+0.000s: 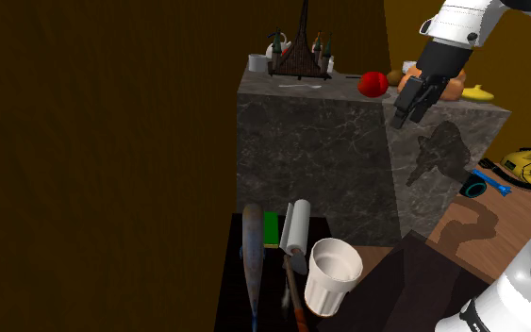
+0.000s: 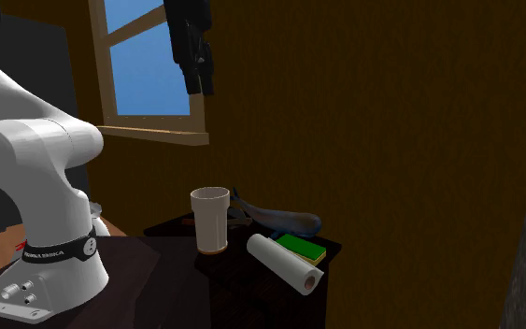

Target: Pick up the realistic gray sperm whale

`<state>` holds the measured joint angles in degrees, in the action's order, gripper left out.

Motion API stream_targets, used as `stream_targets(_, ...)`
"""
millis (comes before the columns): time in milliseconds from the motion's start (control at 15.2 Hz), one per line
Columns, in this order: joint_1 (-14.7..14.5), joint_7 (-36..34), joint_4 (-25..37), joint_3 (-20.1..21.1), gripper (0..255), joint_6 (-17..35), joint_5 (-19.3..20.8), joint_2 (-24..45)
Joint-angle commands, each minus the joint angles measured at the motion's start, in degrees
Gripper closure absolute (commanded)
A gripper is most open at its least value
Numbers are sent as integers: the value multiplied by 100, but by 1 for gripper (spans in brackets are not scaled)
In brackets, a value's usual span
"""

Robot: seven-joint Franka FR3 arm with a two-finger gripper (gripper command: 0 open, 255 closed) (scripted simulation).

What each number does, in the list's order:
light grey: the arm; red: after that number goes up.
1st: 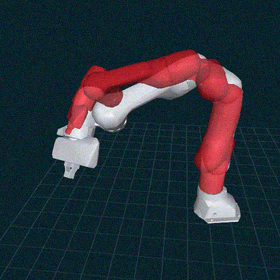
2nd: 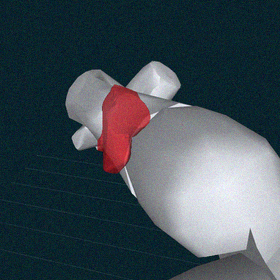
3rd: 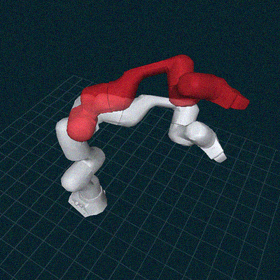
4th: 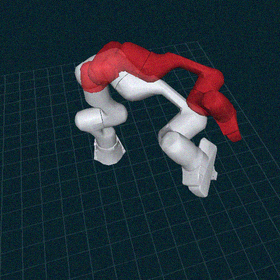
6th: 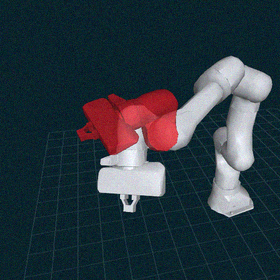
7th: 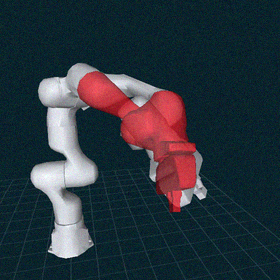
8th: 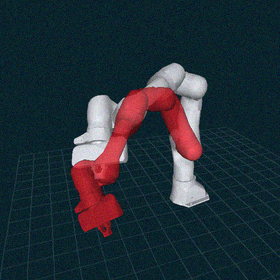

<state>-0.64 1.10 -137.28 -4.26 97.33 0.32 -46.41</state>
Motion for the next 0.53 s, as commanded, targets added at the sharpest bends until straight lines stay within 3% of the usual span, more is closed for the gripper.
stream_targets(0, 0, 0, 0, 0, 0, 0, 0, 0)
stream_targets(462, -129, -1186, -675, 962, 0, 895, -291, 297)
